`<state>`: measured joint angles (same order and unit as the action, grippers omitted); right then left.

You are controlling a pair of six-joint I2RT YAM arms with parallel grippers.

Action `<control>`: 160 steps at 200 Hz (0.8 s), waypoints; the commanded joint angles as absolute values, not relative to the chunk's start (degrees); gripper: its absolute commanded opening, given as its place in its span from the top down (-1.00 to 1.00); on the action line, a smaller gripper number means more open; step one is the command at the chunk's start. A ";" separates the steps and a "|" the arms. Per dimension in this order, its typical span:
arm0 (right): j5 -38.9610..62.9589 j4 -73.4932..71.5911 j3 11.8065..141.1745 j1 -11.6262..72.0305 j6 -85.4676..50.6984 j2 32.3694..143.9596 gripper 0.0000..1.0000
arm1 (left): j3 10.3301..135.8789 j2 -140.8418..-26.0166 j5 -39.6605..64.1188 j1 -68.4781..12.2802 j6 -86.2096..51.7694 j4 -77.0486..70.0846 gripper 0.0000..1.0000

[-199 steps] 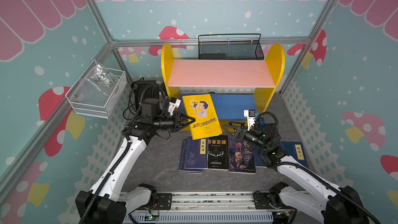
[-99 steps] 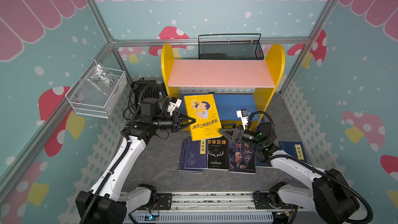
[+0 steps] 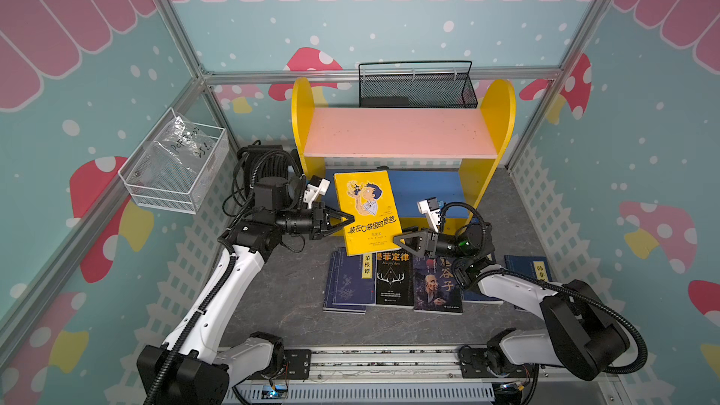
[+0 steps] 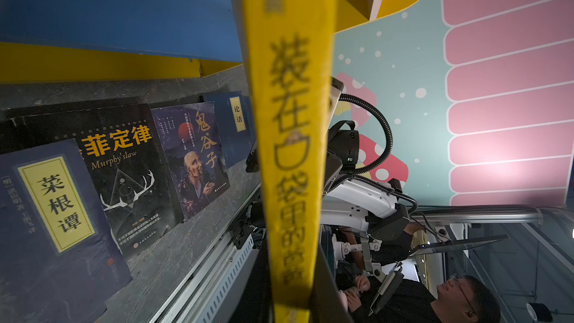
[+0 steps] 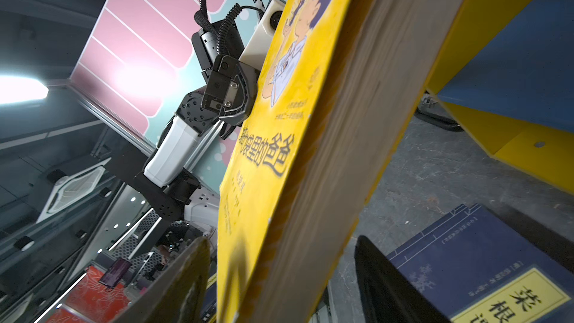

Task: Stacking books/files
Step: Place the book at the bookshelf.

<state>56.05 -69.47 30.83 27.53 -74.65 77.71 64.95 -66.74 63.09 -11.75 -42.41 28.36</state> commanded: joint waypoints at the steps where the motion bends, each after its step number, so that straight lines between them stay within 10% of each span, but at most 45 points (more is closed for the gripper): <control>1: 56.97 -73.91 32.27 27.95 -77.86 77.72 -0.42 | 66.23 -66.79 66.24 -11.60 -40.69 24.22 1.00; 109: 54.93 -78.90 32.05 28.29 -82.80 81.91 0.37 | 68.01 -68.75 64.55 -12.79 -37.68 27.86 1.00; 160: 53.44 -78.90 31.86 28.43 -82.71 82.57 0.28 | 74.80 -66.76 52.23 -15.88 -30.93 38.79 1.00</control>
<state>54.63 -74.81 30.83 27.90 -81.54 82.41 69.45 -69.19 58.65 -14.04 -36.36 34.30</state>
